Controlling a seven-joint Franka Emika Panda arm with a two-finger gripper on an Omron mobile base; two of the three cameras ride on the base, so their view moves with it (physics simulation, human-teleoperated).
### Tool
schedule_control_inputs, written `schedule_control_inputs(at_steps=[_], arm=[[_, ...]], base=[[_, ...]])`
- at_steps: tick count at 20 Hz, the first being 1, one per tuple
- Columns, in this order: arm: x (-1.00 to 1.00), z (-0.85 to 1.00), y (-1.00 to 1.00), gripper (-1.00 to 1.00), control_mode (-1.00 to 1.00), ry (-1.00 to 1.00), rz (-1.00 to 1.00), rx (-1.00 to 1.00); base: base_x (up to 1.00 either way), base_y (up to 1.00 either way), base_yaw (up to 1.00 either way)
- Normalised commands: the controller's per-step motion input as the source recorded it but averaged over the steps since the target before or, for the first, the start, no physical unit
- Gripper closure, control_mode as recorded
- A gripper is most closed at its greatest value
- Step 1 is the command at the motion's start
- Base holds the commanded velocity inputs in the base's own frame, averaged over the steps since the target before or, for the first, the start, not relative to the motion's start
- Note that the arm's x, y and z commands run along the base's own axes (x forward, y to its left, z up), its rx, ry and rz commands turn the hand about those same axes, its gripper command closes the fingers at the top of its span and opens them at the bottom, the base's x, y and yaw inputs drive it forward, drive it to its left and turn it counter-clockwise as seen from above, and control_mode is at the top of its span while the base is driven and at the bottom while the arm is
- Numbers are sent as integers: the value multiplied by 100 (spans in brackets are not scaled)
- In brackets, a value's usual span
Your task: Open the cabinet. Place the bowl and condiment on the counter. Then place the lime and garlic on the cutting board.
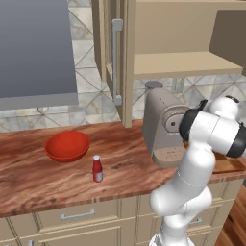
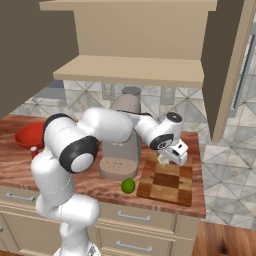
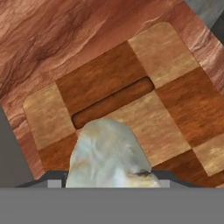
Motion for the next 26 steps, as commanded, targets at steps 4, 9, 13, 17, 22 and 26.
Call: schedule_control_inputs(at_steps=[4, 9, 13, 17, 22, 26], arm=[[15, -16, 0, 100, -100, 0, 7, 0], [8, -14, 0, 100, -100, 0, 7, 0], [4, -16, -2, 100, -100, 0, 7, 0], [2, -12, -2, 100, -100, 0, 8, 0], [0, -8, -2, 100, -100, 0, 7, 0], [0, -7, 0, 100, -100, 0, 6, 0]], base=[[0, 0, 0], [0, 0, 0], [0, 0, 0], [0, 0, 0], [0, 0, 0], [0, 0, 0]])
